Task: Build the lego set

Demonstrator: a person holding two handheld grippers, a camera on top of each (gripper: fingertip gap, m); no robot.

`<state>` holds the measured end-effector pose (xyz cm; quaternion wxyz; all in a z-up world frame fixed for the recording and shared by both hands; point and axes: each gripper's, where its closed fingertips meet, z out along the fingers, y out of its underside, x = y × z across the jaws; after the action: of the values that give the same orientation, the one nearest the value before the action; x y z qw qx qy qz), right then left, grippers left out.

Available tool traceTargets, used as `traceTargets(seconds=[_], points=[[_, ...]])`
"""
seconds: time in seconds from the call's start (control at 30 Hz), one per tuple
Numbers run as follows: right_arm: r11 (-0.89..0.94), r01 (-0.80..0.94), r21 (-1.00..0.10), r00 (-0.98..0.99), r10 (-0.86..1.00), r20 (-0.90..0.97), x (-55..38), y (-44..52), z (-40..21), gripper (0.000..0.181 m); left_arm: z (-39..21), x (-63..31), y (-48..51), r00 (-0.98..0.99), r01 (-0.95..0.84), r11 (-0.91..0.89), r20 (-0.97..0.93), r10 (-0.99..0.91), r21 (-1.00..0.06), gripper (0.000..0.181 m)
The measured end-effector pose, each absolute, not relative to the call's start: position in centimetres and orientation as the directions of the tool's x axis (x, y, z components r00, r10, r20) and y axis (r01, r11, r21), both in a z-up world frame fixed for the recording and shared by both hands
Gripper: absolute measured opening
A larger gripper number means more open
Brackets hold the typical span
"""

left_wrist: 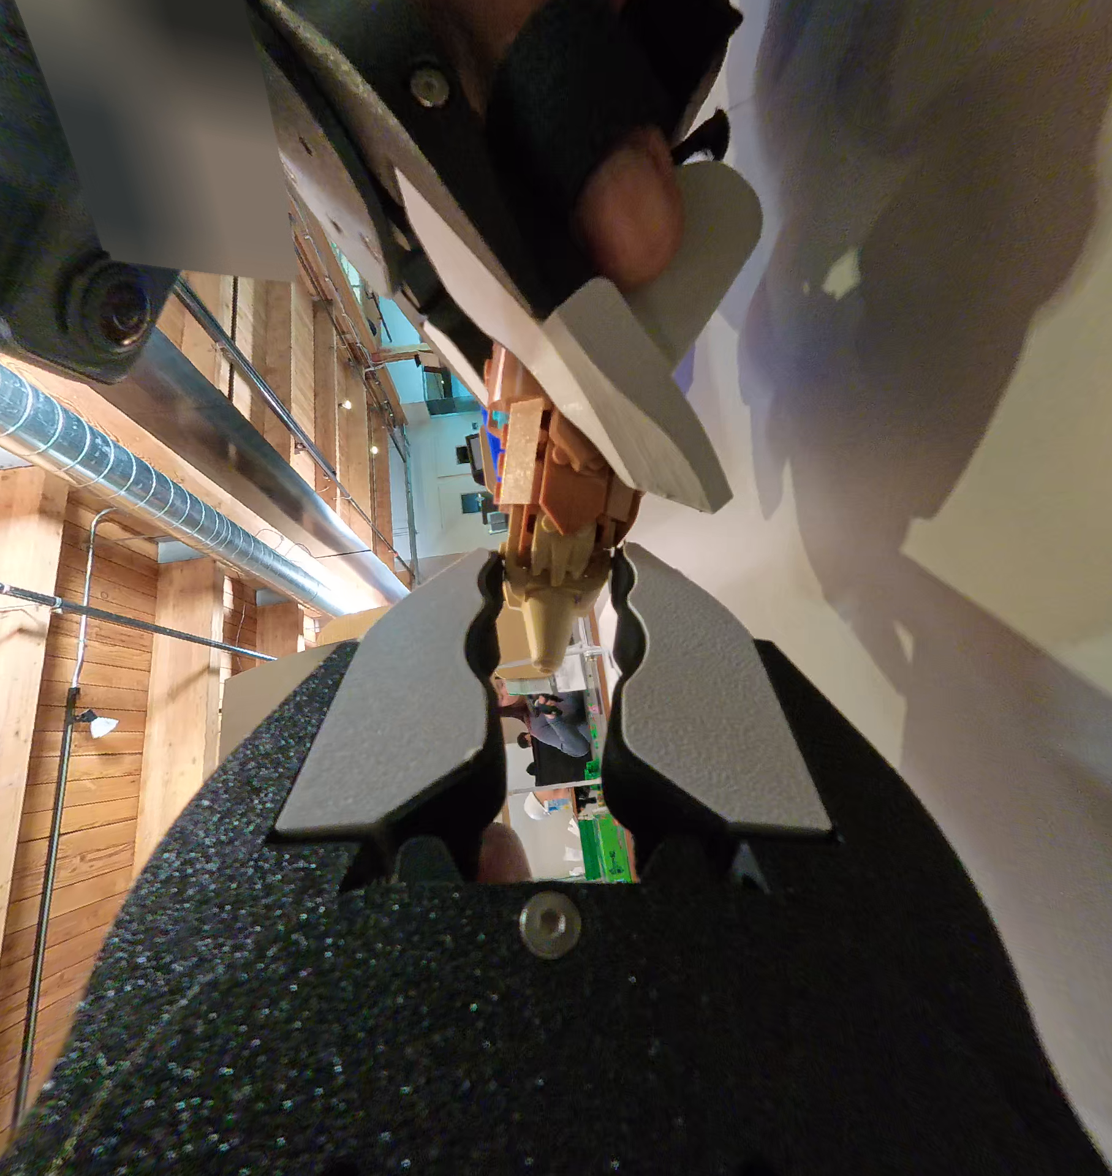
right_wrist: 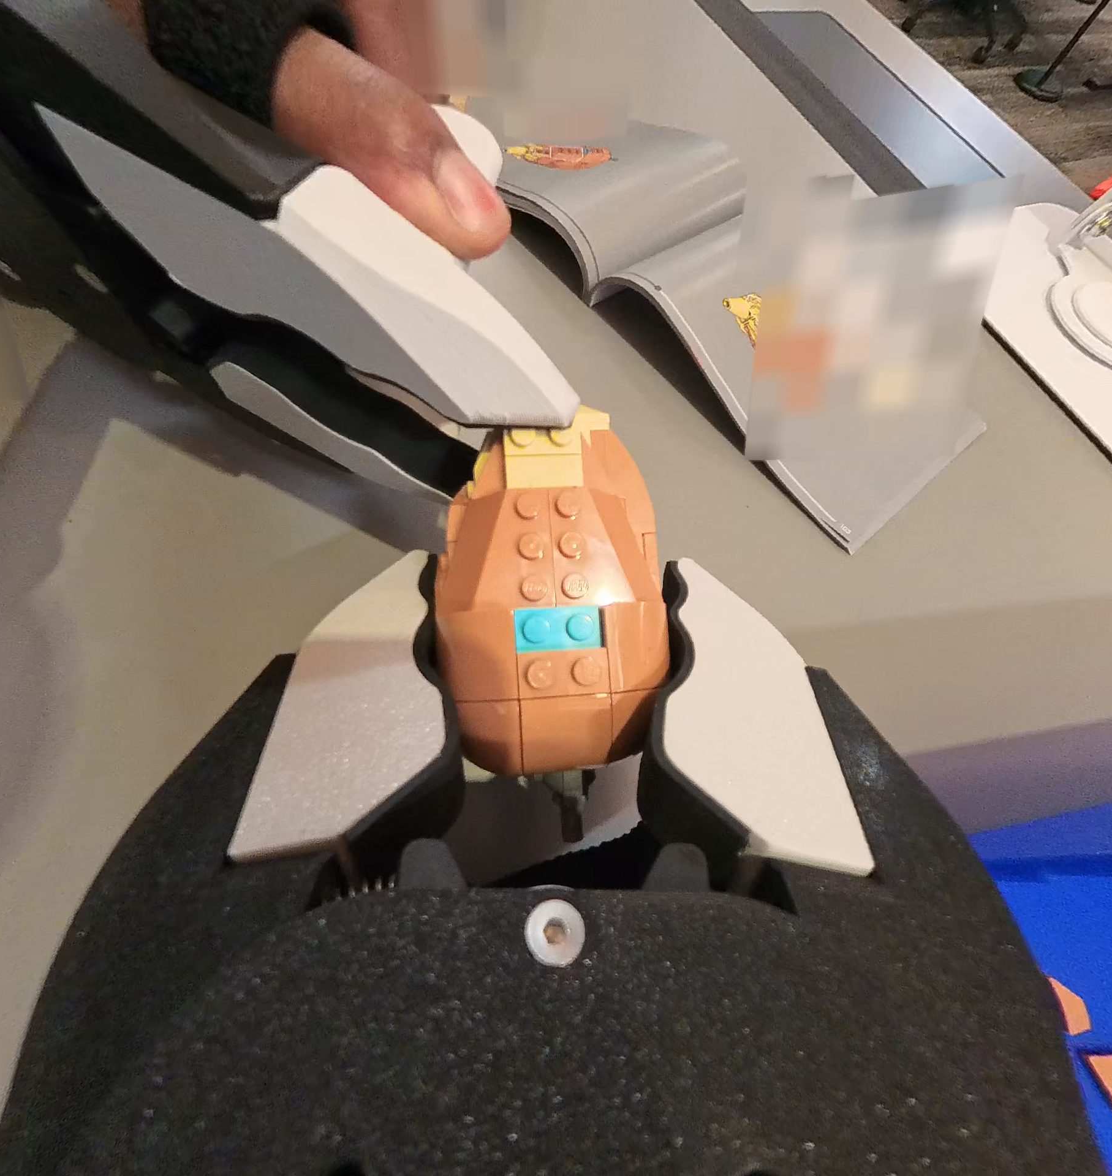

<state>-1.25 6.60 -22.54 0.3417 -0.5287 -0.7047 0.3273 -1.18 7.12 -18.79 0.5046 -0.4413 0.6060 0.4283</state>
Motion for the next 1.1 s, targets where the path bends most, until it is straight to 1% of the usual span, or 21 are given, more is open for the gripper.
traceTargets(seconds=[0.17,0.33,0.43,0.6,0.67,0.83,1.03,1.1], points=[[0.215,0.526,-0.823,-0.206,0.971,0.122,-1.2,6.6,-22.7,0.068,-19.0,-1.2,7.2,-0.095,-0.97,0.236,-0.988,-0.12,0.064,0.033],[0.188,0.551,-0.813,-0.204,0.975,0.088,-1.3,6.7,-23.2,0.067,-19.5,-1.3,7.4,-0.055,-0.974,0.224,-0.989,-0.139,0.023,0.033],[0.159,0.559,-0.814,-0.198,0.979,0.055,-1.3,6.8,-23.4,0.068,-19.6,-1.6,7.4,0.038,-0.974,0.213,-0.987,-0.156,-0.071,0.034],[0.074,0.598,-0.798,-0.198,0.979,-0.057,-1.0,7.1,-24.4,0.068,-19.1,-2.4,6.7,0.22,-0.943,0.204,-0.954,-0.206,-0.262,0.044],[0.053,0.602,-0.797,-0.212,0.973,-0.096,-1.0,6.8,-24.4,0.068,-19.4,-2.5,6.6,0.237,-0.936,0.201,-0.94,-0.247,-0.289,0.046],[0.044,0.618,-0.785,-0.246,0.959,-0.141,-1.0,5.8,-24.6,0.068,-20.9,-2.4,6.5,0.15,-0.95,0.224,-0.945,-0.291,-0.22,0.047],[0.069,0.63,-0.774,-0.267,0.955,-0.132,-1.1,5.3,-24.9,0.068,-21.4,-1.9,6.5,0.052,-0.958,0.26,-0.962,-0.268,-0.124,0.045],[0.078,0.63,-0.773,-0.273,0.953,-0.127,-1.1,5.2,-25.0,0.068,-21.6,-1.8,6.6,0.022,-0.96,0.265,-0.964,-0.264,-0.094,0.041]])
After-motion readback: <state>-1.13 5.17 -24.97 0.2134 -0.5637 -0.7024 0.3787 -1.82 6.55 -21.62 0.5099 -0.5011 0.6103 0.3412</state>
